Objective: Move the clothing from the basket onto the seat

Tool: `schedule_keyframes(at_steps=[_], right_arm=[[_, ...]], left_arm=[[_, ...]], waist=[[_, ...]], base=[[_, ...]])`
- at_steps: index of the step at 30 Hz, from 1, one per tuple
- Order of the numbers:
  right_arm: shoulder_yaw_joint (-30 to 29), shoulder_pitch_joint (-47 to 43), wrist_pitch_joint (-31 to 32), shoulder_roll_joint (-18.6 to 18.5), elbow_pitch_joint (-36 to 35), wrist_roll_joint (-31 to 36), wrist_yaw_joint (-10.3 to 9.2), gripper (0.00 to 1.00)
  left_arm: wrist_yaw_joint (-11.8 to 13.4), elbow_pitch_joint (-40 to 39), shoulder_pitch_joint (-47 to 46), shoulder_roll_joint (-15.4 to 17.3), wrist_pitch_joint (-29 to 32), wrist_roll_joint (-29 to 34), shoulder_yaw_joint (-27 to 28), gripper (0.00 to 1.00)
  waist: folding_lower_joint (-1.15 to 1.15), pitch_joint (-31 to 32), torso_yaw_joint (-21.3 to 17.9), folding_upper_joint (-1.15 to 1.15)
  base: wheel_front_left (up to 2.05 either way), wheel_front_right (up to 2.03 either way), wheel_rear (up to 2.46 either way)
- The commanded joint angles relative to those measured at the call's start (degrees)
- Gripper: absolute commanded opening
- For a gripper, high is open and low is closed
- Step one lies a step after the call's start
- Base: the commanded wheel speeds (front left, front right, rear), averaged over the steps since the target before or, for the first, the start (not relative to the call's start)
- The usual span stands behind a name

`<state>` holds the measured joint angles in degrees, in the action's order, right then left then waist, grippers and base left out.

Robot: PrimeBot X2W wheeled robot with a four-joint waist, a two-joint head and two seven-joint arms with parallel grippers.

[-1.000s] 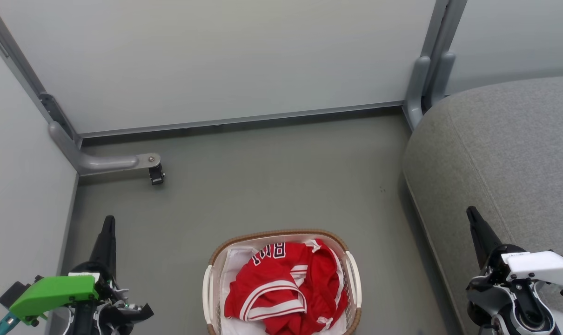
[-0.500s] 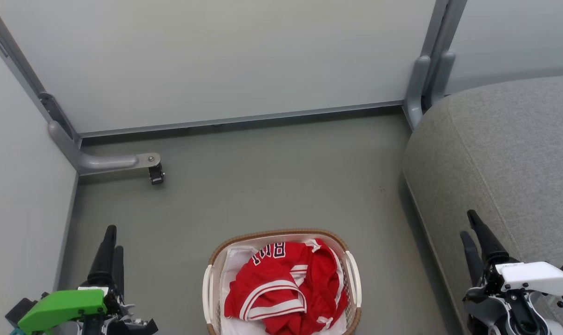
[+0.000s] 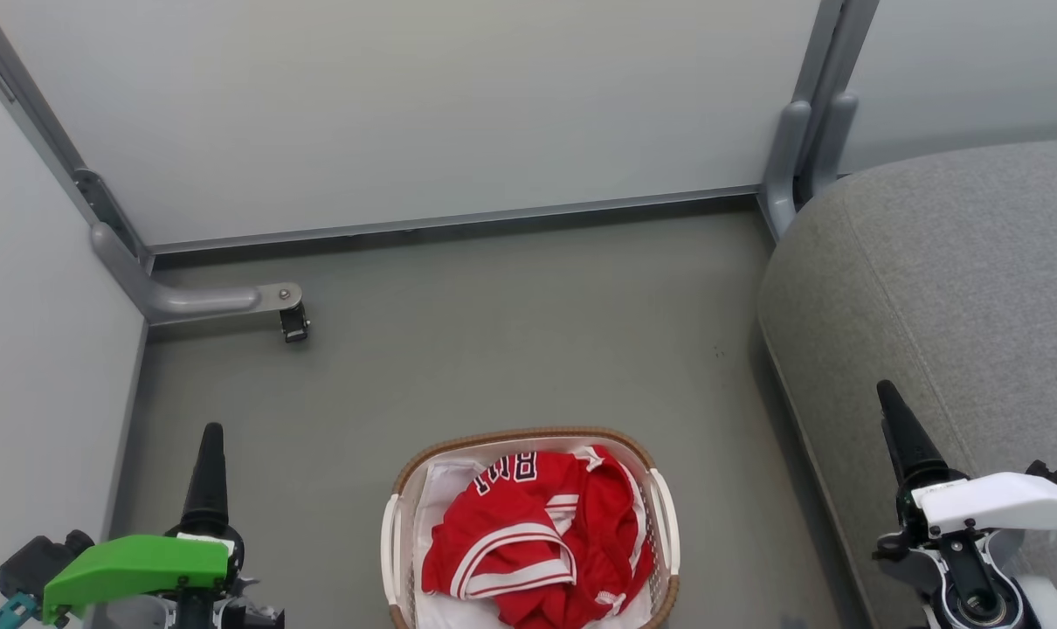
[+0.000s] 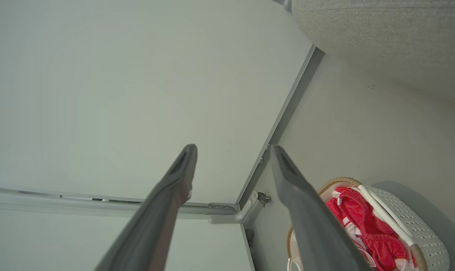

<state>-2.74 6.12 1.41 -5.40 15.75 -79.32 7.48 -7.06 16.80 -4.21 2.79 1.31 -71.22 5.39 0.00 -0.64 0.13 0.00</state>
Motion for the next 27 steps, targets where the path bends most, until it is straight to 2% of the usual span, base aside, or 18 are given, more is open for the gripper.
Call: schedule_keyframes(at_steps=[1, 10, 27], right_arm=[[0.5, 1.7, -0.7, -1.0, -0.8, 2.7, 0.01, 1.00], [1.9, 2.2, -2.8, -1.6, -0.4, 11.9, 0.01, 1.00], [4.9, 2.9, -6.2, -3.1, 0.9, 26.8, 0.02, 1.00]], left_arm=[[0.0, -0.8, -1.9, 0.9, -0.7, 3.1, -0.2, 1.00], [0.6, -0.5, -1.9, 1.8, -2.8, 13.3, -1.8, 1.00], [4.0, 0.3, -2.0, 4.4, -6.2, 28.6, -7.1, 1.00]], waist=[[0.00, 0.0, 0.0, 0.00], [0.00, -0.1, 0.2, 0.00], [0.00, -0.2, 0.5, 0.00]], base=[[0.00, 0.00, 0.00], [0.00, 0.00, 0.00], [0.00, 0.00, 0.00]])
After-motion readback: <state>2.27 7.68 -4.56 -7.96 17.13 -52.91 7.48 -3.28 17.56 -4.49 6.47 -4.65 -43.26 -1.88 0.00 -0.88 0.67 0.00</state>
